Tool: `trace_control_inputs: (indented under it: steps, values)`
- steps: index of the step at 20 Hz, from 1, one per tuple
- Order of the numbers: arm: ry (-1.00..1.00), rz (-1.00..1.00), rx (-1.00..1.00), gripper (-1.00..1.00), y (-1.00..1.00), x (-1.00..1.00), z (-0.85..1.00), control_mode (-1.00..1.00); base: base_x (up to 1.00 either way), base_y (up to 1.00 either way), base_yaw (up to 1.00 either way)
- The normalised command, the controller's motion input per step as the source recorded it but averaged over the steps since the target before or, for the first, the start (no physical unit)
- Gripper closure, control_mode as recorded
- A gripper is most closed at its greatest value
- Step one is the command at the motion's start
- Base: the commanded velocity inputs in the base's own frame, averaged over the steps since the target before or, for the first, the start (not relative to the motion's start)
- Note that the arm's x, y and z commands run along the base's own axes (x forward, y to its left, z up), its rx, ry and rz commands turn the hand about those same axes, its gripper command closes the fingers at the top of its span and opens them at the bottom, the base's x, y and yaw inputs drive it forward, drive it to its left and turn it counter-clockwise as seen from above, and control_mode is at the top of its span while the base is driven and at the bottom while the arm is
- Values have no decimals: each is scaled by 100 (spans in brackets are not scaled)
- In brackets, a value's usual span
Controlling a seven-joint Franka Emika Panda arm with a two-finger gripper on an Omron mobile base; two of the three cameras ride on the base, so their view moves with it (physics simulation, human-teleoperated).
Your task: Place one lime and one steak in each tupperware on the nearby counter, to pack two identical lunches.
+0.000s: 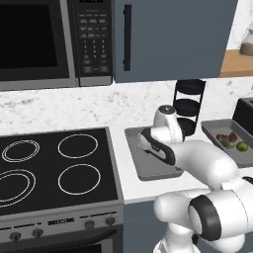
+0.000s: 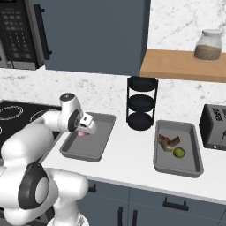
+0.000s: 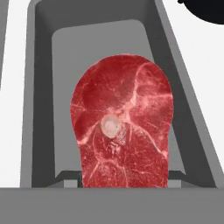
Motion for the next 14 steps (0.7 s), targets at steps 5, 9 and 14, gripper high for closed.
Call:
trace_control_inputs:
  steps: [5, 9, 14]
  values:
    - [1, 0, 0, 100, 0, 22, -35, -100, 0, 0, 0]
    - [0, 0, 0, 100, 0, 22, -32, -100, 0, 0, 0]
    - [-1, 0, 0, 100, 0, 22, -31, -100, 0, 0, 0]
